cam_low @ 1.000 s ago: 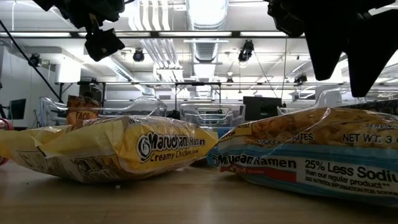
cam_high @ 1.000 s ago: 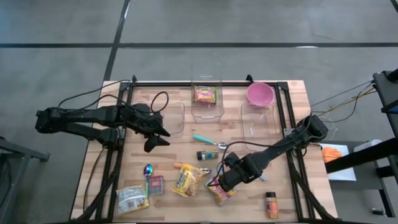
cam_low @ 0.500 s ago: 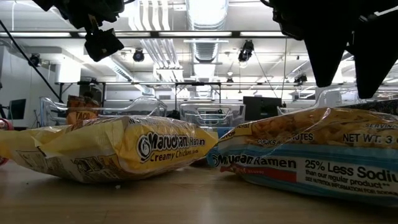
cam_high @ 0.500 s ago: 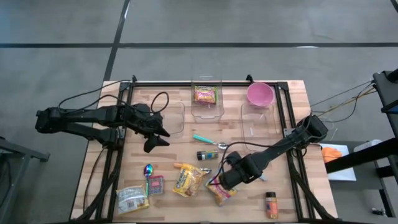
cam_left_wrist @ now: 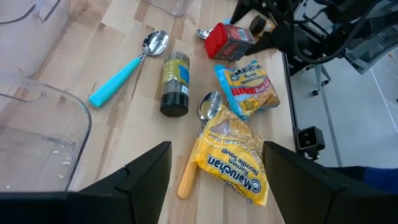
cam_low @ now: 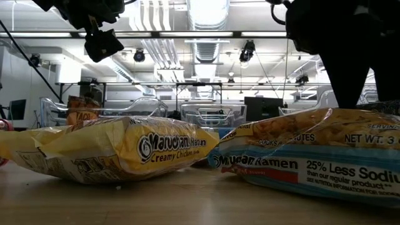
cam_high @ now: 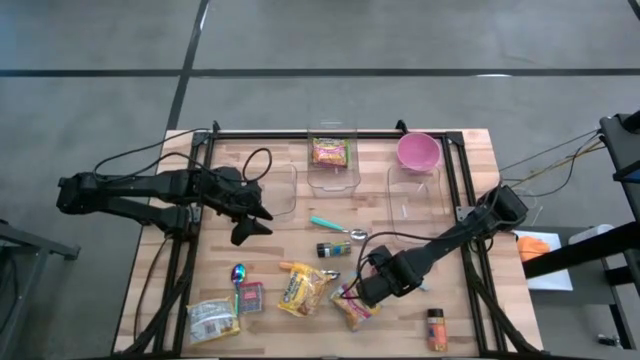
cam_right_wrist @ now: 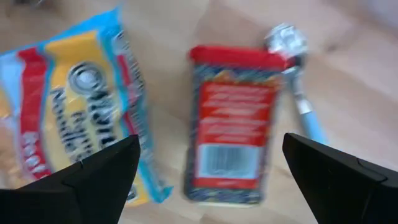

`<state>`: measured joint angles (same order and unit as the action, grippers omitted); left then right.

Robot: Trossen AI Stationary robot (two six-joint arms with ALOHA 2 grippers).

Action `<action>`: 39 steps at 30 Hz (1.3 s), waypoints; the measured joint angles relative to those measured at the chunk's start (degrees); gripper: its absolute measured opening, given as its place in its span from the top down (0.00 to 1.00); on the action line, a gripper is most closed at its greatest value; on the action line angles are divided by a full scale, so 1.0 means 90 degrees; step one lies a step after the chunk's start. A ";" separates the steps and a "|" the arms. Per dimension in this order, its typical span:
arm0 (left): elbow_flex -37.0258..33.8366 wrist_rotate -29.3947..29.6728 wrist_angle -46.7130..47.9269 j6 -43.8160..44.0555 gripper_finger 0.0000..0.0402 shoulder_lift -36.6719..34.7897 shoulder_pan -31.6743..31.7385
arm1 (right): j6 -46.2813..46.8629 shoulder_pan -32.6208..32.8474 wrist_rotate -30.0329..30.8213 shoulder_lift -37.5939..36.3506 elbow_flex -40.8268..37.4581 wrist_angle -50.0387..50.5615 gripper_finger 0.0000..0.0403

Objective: Pick & Place Food Item
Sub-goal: Put the right red seasoning can into the left transparent bin

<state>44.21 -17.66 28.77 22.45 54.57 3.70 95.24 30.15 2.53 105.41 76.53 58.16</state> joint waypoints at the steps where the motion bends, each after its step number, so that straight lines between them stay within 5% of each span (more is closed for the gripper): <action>1: 0.0000 -0.0001 0.0001 -0.0001 0.36 0.0000 -0.0001 | -0.0011 0.0004 -0.0005 0.0000 -0.0039 -0.0132 0.03; 13: 0.0000 0.0001 0.0003 -0.0069 0.36 0.0000 -0.0002 | -0.0072 0.0029 -0.0150 0.0004 -0.0568 -0.0495 0.07; 25: 0.0000 0.0001 0.0006 -0.0095 0.36 0.0000 -0.0002 | -0.0105 0.0028 -0.0161 0.0010 -0.0525 -0.0624 0.58; 39: -0.0002 0.0035 -0.0581 -0.0110 0.36 -0.0072 -0.0002 | -0.0454 0.0041 0.1056 -0.0361 0.0083 -0.0168 0.58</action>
<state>44.18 -17.35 23.54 21.46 53.92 3.69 91.16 30.52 12.03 102.16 77.29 56.65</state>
